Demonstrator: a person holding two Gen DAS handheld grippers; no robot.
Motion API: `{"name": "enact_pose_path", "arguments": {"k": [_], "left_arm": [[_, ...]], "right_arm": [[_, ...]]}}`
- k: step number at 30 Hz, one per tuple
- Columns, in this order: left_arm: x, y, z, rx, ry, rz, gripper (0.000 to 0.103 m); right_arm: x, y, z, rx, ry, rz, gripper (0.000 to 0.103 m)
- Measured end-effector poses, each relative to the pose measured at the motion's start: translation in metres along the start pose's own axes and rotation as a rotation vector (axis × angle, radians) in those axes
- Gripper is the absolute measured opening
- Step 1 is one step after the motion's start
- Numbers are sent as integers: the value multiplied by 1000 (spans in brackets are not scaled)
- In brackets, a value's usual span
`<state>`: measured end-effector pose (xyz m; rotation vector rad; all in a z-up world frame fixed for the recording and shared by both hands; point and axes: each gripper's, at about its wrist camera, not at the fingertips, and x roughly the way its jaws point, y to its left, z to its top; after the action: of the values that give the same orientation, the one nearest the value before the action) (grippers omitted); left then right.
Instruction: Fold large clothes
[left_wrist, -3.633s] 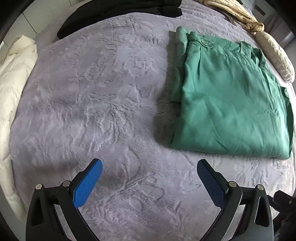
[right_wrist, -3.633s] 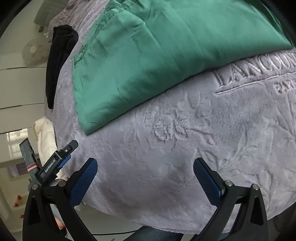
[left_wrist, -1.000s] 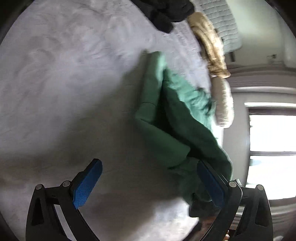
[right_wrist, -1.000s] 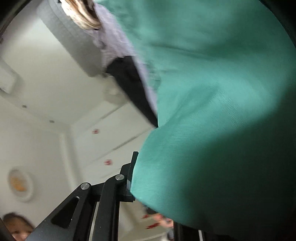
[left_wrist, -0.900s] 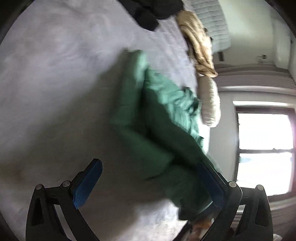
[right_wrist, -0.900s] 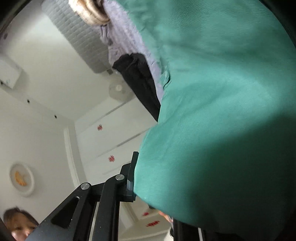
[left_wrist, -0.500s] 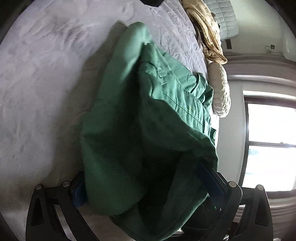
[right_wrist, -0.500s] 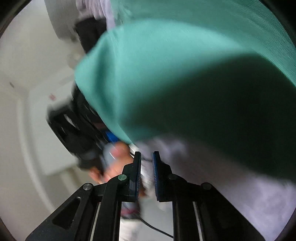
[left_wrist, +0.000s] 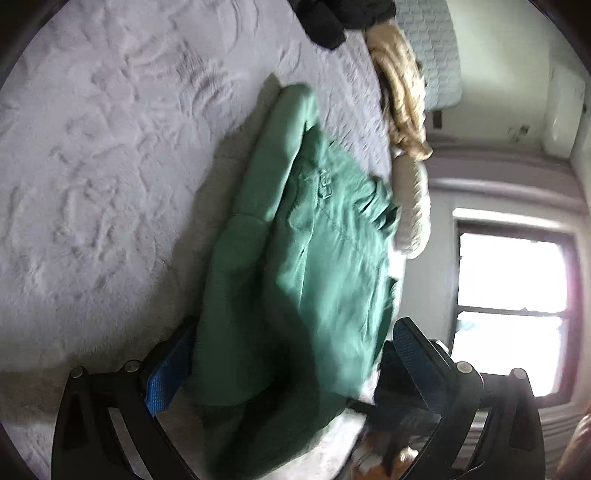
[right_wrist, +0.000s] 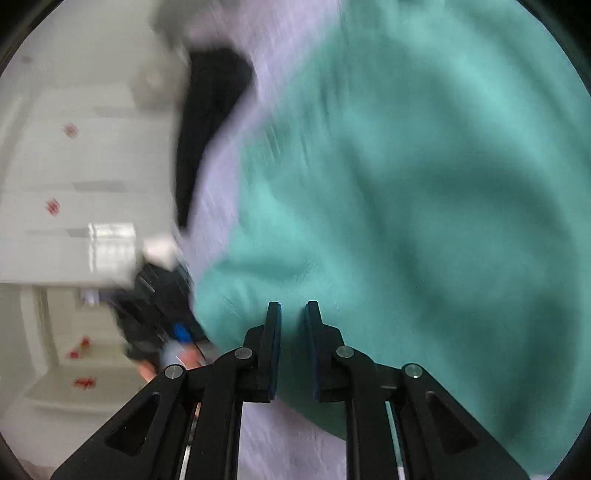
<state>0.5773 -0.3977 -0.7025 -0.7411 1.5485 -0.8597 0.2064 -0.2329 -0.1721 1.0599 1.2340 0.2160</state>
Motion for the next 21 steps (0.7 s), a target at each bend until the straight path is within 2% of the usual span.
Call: {"name": "enact_pose_path", "arguments": {"k": [1,3,5,9,11,12,13,15,18,20,21], "left_arm": [[5,-2,-1,26,19,46,103],[14,-6,-1,61,39,101,103],[23,-14,-2,122,66,175,103],[44,-35,-5,216,80,322,103],[50,-48,-13,301,62,407,77],[54,-54,-18,375,73,477,49],[55,-56,-21,414,71,531,28],[49,-61,-18,405,54,514,16],[21,-81,-23,396,-24,441,11],[8,-99,-26,403,-64,396,11],[3,-114,-28,408,-85,373,11]], "right_arm": [[21,-3,-11,11,62,-23,16],[34,-1,-35,-23,114,-28,14],[33,1,-53,-50,116,-24,14],[14,-13,-68,1,129,21,14],[-9,-8,-73,-48,87,-13,14],[-22,-6,-73,-77,59,-41,14],[-47,-4,-72,-120,1,-96,14],[-81,-5,-64,-158,-92,-195,14],[-133,-17,-49,-171,-216,-370,15],[-145,-31,-35,-164,-243,-431,14],[-143,-43,-30,-151,-223,-442,12]]}}
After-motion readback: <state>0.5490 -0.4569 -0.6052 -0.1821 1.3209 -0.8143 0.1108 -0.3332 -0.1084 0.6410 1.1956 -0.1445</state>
